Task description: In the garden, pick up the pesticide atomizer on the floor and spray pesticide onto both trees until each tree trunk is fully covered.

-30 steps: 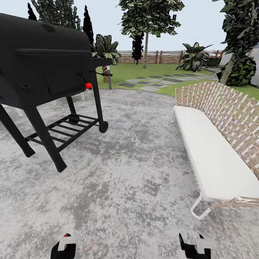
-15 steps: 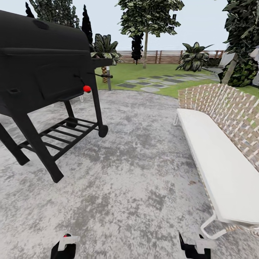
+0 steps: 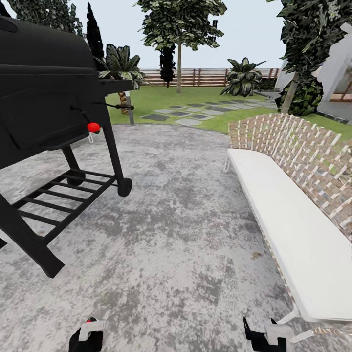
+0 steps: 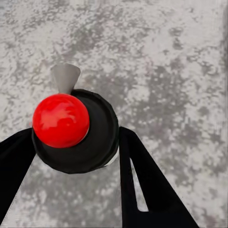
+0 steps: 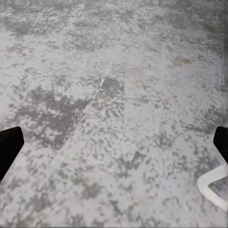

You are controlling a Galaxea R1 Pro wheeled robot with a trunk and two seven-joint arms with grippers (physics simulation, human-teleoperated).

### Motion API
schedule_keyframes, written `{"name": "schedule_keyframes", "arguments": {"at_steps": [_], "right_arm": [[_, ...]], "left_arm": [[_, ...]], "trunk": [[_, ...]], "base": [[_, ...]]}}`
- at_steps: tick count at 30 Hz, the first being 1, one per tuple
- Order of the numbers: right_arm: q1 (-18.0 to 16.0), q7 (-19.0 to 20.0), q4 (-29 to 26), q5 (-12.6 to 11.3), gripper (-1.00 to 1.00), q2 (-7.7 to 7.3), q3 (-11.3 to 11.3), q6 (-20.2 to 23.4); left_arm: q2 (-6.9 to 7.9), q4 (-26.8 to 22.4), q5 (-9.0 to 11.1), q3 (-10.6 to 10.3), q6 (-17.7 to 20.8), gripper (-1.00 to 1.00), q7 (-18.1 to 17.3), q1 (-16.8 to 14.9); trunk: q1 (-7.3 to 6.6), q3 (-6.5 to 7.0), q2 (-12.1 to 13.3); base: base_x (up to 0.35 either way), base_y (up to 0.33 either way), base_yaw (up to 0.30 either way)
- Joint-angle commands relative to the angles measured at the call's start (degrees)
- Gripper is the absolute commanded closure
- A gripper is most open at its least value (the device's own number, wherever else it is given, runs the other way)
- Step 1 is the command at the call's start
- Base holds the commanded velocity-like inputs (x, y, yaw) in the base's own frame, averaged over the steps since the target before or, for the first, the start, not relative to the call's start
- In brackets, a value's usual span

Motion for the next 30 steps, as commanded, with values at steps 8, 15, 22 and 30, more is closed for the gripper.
{"name": "schedule_keyframes", "arguments": {"at_steps": [8, 15, 22, 30], "right_arm": [[0.00, 0.00, 0.07, 0.05, -1.00, 0.02, 0.06, 0.00], [0.00, 0.00, 0.09, 0.09, -1.00, 0.00, 0.06, 0.00], [0.00, 0.01, 0.09, 0.09, -1.00, 0.00, 0.06, 0.00], [0.00, 0.00, 0.09, 0.09, -1.00, 0.00, 0.06, 0.00]], "left_arm": [[0.00, 0.01, 0.02, 0.01, 0.00, 1.00, 0.01, 0.00], [0.00, 0.01, 0.02, 0.01, 0.00, 1.00, -0.01, 0.00], [0.00, 0.00, 0.02, 0.01, 0.00, 1.00, 0.00, 0.00], [0.00, 0.00, 0.05, 0.01, 0.00, 1.00, 0.04, 0.00]], "trunk": [[0.00, 0.00, 0.00], [0.00, 0.00, 0.00], [0.00, 0.00, 0.00], [0.00, 0.00, 0.00]], "base": [[0.322, 0.100, -0.091], [0.322, 0.100, -0.002], [0.323, 0.100, 0.000], [0.330, 0.052, -0.002]]}}
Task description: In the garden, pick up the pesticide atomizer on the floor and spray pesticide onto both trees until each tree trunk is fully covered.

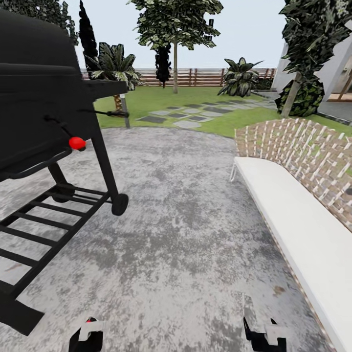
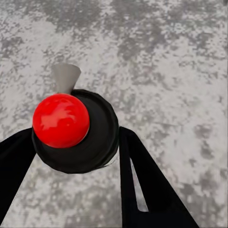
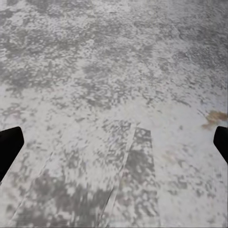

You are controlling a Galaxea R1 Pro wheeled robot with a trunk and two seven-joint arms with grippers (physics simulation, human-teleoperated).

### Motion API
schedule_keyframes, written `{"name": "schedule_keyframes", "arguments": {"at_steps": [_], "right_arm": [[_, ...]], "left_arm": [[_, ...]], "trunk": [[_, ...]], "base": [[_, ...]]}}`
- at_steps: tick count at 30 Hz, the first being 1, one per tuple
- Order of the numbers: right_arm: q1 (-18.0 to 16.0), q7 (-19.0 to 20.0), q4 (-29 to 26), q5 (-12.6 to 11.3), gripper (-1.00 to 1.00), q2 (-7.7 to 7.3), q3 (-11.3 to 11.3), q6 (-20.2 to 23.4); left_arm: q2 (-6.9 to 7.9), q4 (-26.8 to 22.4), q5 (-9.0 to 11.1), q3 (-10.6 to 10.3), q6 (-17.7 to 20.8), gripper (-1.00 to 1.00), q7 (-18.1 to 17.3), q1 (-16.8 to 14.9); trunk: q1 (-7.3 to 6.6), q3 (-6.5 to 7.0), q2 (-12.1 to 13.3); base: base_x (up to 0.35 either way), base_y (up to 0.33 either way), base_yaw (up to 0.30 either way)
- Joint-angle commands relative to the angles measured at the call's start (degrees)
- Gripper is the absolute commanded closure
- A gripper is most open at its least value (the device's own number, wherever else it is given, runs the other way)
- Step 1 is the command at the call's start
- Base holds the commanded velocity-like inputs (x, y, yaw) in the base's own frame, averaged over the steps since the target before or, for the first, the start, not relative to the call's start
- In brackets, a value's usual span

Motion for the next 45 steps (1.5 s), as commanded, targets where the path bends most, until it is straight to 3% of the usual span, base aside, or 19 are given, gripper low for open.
{"name": "schedule_keyframes", "arguments": {"at_steps": [1, 12, 45], "right_arm": [[0.00, 0.00, 0.00, 0.00, -1.00, 0.00, 0.00, 0.00], [0.00, 0.00, 0.00, 0.00, -1.00, 0.00, 0.00, 0.00], [-0.01, 0.00, 0.00, 0.00, -1.00, 0.00, 0.00, 0.00]], "left_arm": [[0.00, -0.02, 0.01, 0.00, 0.00, 1.00, -0.01, 0.00], [0.00, -0.03, 0.01, 0.00, 0.00, 1.00, -0.02, 0.00], [0.00, -0.03, 0.02, 0.00, 0.00, 1.00, 0.01, 0.00]], "trunk": [[0.00, 0.00, 0.00], [0.00, 0.00, 0.00], [0.00, 0.05, 0.00]], "base": [[0.333, 0.005, -0.060], [0.334, 0.001, -0.185], [0.336, 0.000, -0.002]]}}
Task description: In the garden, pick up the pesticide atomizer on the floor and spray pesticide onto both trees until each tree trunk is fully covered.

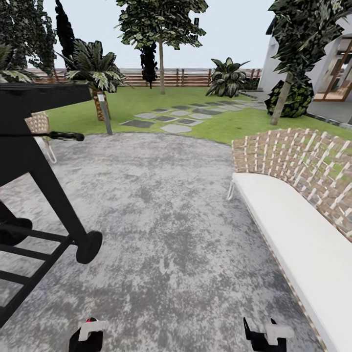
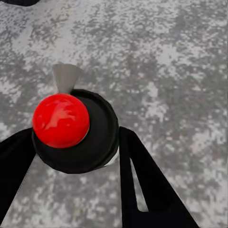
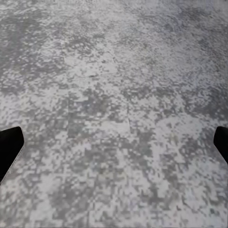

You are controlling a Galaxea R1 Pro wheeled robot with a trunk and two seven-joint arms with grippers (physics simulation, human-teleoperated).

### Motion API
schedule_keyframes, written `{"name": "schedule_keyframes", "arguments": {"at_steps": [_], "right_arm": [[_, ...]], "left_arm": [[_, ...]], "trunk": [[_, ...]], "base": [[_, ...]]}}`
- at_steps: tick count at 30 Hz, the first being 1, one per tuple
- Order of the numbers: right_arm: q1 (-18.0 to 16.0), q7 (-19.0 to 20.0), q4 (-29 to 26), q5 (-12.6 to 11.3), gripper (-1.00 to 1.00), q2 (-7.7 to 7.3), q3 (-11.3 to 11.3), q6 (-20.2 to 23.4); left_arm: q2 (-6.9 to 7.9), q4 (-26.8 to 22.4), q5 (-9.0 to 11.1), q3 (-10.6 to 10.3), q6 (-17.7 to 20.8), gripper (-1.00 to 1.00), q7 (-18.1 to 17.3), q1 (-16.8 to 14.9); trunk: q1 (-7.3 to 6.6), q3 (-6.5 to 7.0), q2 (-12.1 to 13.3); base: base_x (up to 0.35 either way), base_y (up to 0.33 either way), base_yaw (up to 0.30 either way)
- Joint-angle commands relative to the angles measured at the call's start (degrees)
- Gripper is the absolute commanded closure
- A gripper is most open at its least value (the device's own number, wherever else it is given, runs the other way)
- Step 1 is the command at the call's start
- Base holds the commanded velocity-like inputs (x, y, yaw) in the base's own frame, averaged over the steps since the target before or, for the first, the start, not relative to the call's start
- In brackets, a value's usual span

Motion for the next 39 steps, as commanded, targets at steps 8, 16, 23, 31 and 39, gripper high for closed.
{"name": "schedule_keyframes", "arguments": {"at_steps": [8, 16, 23, 31, 39], "right_arm": [[0.00, 0.00, 0.00, 0.00, -1.00, 0.00, 0.00, 0.00], [0.00, 0.00, 0.00, 0.00, -1.00, 0.00, 0.00, 0.00], [0.01, 0.00, 0.00, 0.00, -1.00, 0.00, 0.00, 0.00], [0.01, 0.00, 0.00, 0.00, -1.00, 0.00, 0.00, 0.00], [0.00, 0.00, 0.00, 0.00, -1.00, 0.00, 0.00, 0.00]], "left_arm": [[0.01, 0.01, 0.00, 0.00, 0.00, 1.00, 0.00, 0.00], [0.02, -0.01, 0.01, 0.00, 0.00, 1.00, 0.00, 0.00], [0.03, -0.02, -0.01, 0.00, 0.00, 1.00, -0.02, 0.00], [0.02, -0.02, 0.01, 0.00, 0.00, 1.00, 0.00, 0.00], [0.00, -0.01, 0.01, 0.00, 0.00, 1.00, 0.00, 0.00]], "trunk": [[0.00, 0.60, 0.00], [0.00, 1.22, 0.00], [0.00, 1.29, 0.00], [0.00, 1.29, 0.00], [0.00, 1.29, 0.00]], "base": [[0.336, 0.000, 0.000], [0.337, 0.000, 0.000], [0.338, 0.000, 0.000], [0.338, 0.000, 0.000], [0.338, 0.000, 0.000]]}}
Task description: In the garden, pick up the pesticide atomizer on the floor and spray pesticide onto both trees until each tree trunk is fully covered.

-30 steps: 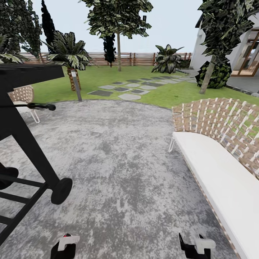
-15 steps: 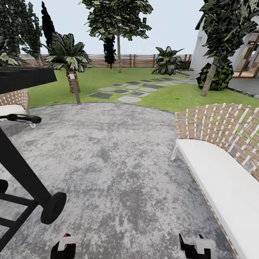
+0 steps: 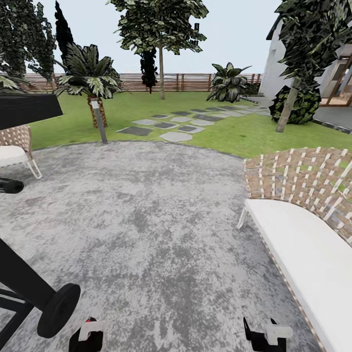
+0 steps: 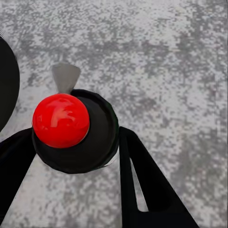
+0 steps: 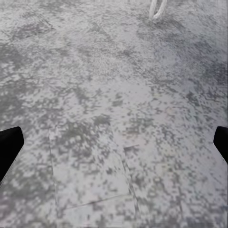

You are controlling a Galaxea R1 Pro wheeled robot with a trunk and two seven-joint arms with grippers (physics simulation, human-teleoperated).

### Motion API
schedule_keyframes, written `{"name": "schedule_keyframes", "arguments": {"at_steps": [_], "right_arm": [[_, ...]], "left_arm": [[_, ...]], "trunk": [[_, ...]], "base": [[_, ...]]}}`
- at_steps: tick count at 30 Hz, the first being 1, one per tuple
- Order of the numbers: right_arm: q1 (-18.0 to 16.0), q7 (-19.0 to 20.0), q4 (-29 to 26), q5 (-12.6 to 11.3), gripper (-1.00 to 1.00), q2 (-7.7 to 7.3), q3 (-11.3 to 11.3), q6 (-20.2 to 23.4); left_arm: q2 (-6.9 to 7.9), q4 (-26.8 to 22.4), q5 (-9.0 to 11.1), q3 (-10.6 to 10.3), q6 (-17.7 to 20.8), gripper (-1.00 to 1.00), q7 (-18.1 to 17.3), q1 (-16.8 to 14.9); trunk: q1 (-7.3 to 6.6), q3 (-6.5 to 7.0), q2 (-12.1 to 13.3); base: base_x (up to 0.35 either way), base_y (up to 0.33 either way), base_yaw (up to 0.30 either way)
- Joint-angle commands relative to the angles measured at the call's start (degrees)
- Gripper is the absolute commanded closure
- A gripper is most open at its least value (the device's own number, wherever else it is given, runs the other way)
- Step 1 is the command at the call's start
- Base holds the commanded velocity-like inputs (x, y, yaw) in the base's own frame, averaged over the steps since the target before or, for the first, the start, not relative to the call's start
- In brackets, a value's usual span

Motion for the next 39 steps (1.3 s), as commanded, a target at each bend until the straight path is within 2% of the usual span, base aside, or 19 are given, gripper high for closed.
{"name": "schedule_keyframes", "arguments": {"at_steps": [1, 13, 39], "right_arm": [[0.00, 0.00, 0.00, 0.00, -1.00, 0.00, 0.00, 0.00], [-0.01, 0.00, 0.00, 0.00, -1.00, 0.06, 0.00, 0.00], [0.00, 0.00, 0.03, 0.00, -1.00, 0.09, 0.00, 0.00]], "left_arm": [[0.02, 0.01, -0.02, 0.00, 0.00, 1.00, 0.00, 0.00], [0.04, 0.00, 0.00, 0.00, 0.00, 1.00, 0.00, 0.00], [0.03, 0.01, 0.00, 0.00, 0.00, 1.00, 0.00, 0.00]], "trunk": [[0.00, 0.00, 0.00], [0.00, 0.00, 0.00], [0.00, 0.00, 0.00]], "base": [[0.338, 0.000, 0.000], [0.338, 0.000, -0.100], [0.338, 0.000, -0.004]]}}
